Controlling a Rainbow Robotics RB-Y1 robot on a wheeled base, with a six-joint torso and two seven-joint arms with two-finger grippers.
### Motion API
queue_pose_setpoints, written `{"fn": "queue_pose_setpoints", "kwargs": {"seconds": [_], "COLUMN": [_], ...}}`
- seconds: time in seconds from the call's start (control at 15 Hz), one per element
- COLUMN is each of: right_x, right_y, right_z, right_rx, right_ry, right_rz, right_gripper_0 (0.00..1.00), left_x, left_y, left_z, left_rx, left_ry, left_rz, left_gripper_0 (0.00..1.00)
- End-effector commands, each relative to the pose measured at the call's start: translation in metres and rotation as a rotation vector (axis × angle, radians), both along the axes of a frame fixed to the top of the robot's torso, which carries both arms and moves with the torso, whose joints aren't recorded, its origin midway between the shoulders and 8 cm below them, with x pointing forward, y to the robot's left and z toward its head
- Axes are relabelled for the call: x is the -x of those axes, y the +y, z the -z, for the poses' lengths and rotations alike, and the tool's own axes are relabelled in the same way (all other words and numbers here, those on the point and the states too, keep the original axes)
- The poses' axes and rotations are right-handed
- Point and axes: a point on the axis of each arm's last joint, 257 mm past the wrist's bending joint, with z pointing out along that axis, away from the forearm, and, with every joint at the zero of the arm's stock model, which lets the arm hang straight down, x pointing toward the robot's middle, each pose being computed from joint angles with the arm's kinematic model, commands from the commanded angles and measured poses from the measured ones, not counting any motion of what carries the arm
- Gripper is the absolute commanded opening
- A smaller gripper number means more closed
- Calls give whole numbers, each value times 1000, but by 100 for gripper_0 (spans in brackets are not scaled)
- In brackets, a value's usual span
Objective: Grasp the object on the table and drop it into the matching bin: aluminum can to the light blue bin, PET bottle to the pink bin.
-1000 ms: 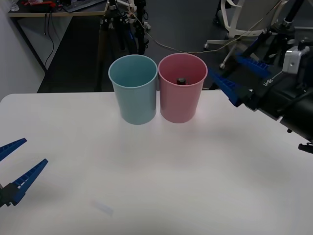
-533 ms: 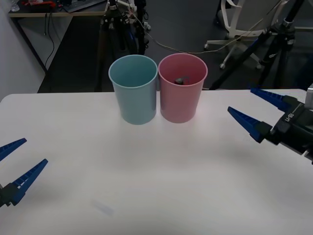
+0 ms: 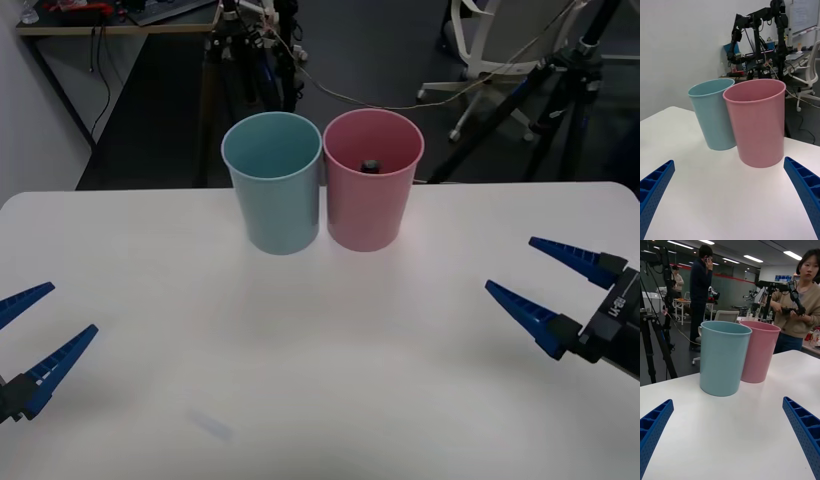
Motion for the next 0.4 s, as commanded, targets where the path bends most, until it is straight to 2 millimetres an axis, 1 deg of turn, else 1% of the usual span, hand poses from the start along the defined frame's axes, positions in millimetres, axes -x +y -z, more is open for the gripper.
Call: {"fn": "queue_pose_setpoints", "kwargs": {"seconds": [0.07, 0.4], "right_x": [8, 10], "right_y": [0, 1], "right_z": [10, 9], "right_rx": [4, 2], "right_ry": [21, 23], "right_rz": [-5, -14], "right_gripper_0": [100, 100], "left_x": [0, 0], "left_y": [0, 0], "left_z": [0, 0], "left_rx": [0, 0], "left_ry": [0, 0], "left_rz": [0, 0], "left_gripper_0": [100, 100]}}
